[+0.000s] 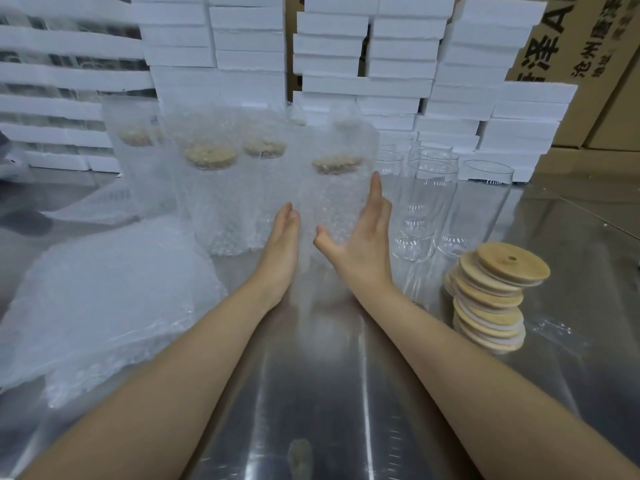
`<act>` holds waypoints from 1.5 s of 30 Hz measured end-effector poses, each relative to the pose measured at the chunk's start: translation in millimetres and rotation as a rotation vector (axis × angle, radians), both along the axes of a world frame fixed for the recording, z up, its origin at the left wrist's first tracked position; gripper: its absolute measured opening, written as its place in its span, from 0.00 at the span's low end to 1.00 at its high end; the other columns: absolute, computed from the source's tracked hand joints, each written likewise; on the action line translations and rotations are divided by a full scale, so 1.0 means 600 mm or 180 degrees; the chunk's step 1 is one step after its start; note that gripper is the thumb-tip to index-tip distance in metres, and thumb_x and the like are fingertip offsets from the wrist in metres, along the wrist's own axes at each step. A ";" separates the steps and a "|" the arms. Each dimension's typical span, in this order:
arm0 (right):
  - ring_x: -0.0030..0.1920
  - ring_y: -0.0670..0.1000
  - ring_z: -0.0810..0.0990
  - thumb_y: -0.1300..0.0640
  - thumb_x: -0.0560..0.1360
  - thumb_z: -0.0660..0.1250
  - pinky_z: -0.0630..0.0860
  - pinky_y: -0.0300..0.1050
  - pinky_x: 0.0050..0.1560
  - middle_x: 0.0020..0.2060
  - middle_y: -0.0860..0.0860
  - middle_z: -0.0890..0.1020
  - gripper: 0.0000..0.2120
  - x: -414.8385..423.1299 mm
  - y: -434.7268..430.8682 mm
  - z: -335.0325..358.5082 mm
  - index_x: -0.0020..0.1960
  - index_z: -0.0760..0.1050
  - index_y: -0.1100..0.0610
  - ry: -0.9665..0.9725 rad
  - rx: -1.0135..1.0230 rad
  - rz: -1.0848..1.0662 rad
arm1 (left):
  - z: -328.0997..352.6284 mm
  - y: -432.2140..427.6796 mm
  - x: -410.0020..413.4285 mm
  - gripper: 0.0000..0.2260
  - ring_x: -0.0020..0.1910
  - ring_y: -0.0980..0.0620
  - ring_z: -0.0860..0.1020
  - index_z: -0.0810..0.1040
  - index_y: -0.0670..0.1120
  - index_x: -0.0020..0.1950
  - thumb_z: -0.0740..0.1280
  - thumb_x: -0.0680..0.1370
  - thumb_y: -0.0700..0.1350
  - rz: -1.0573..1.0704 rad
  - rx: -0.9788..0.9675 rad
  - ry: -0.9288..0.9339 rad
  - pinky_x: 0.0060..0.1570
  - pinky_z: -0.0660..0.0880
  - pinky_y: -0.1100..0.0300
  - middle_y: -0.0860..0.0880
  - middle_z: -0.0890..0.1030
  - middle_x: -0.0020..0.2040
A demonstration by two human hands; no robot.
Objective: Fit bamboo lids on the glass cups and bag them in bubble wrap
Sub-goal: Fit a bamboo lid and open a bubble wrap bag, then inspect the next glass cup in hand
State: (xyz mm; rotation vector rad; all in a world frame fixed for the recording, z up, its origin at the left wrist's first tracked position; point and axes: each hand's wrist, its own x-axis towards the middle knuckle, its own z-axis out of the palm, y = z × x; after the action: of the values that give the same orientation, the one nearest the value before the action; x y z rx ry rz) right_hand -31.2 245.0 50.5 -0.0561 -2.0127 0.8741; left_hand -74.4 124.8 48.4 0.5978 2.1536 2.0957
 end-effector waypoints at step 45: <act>0.67 0.63 0.65 0.37 0.68 0.46 0.66 0.56 0.68 0.70 0.63 0.61 0.44 -0.306 -0.014 0.016 0.76 0.54 0.62 -0.0328 -0.0304 0.0235 | -0.016 0.028 0.001 0.24 0.75 0.65 0.38 0.50 0.54 0.80 0.51 0.84 0.51 0.0277 -0.1155 0.0557 0.67 0.42 0.67 0.60 0.40 0.78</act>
State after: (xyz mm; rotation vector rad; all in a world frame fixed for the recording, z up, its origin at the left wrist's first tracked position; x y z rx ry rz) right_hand -215.0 236.6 59.9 -0.0823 -2.0785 1.0328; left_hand -73.6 141.8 38.7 0.6761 2.6128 1.6749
